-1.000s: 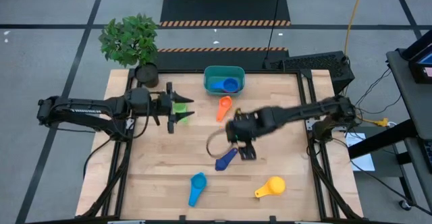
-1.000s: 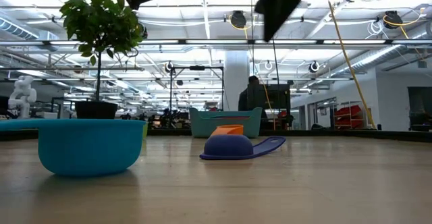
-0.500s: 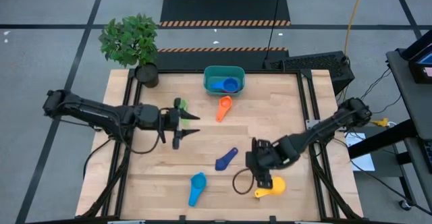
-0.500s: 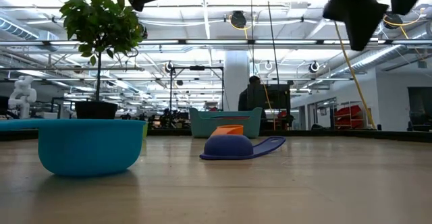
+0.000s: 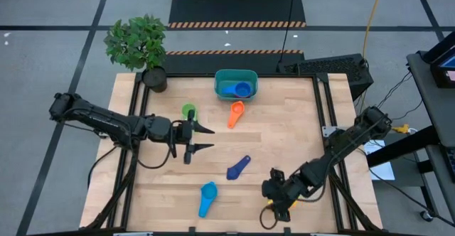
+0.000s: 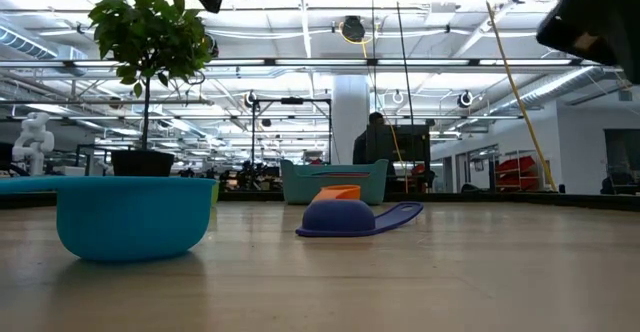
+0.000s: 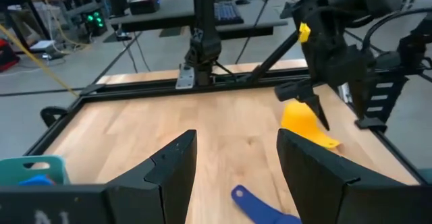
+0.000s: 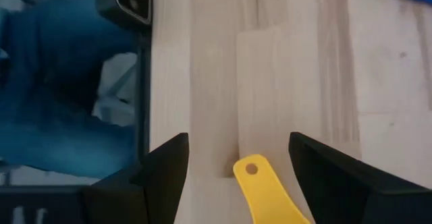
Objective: Nest measuring cups in basket
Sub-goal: Stack the yellow measuring cup on top of the blue measuring cup in the blue bin
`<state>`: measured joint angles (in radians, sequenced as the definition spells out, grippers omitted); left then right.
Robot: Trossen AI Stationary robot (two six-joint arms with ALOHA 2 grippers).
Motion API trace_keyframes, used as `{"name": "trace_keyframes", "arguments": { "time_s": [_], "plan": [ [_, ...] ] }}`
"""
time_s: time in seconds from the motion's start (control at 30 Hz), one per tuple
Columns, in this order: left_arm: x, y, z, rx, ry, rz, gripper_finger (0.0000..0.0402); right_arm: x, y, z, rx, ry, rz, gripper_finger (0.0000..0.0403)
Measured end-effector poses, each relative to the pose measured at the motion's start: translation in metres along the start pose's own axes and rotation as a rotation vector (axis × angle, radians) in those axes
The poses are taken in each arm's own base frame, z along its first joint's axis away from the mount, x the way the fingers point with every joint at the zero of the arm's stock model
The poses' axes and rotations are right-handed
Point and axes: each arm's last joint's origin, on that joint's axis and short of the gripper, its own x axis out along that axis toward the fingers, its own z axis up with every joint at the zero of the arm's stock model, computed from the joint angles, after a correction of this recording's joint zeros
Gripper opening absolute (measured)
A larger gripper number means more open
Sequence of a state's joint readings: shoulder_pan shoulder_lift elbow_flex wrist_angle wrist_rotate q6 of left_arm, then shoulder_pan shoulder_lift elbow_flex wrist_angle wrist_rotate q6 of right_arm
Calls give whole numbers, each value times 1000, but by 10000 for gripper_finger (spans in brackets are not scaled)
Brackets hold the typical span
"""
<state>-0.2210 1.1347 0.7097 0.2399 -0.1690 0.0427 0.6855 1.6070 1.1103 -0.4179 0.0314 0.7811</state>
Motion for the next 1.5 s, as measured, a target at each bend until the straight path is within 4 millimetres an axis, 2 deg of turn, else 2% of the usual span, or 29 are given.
{"name": "trace_keyframes", "arguments": {
  "time_s": [0.23, 0.43, 0.57, 0.7, 0.83, 1.03, 1.2, 1.4, 1.5],
  "plan": [
    [-1, -5, 0, 6, -4, -15, 207, 24, 1, -11, -25, 51, -66, 226],
    [-2, -10, 1, 12, -12, -11, 207, 35, -3, -16, -28, 85, -112, 232],
    [-2, -17, 3, 31, -38, -20, 207, 33, -4, -17, -3, 101, -121, 252],
    [8, -30, 1, 91, -61, -55, 207, 18, -4, -14, 72, 64, -131, 262],
    [28, -45, 8, 143, -35, -85, 207, -7, -3, -15, 165, -7, -168, 259],
    [67, -69, 15, 211, 45, -128, 207, -41, 10, -32, 307, -22, -116, 246],
    [97, -88, 16, 248, 68, -168, 207, -52, 22, -58, 344, 81, -110, 227],
    [137, -128, 30, 283, 41, -306, 207, -59, 33, -92, 430, 189, -170, 208],
    [157, -144, 27, 342, 90, -334, 207, -61, 34, -105, 462, 208, -214, 204]
  ]
}}
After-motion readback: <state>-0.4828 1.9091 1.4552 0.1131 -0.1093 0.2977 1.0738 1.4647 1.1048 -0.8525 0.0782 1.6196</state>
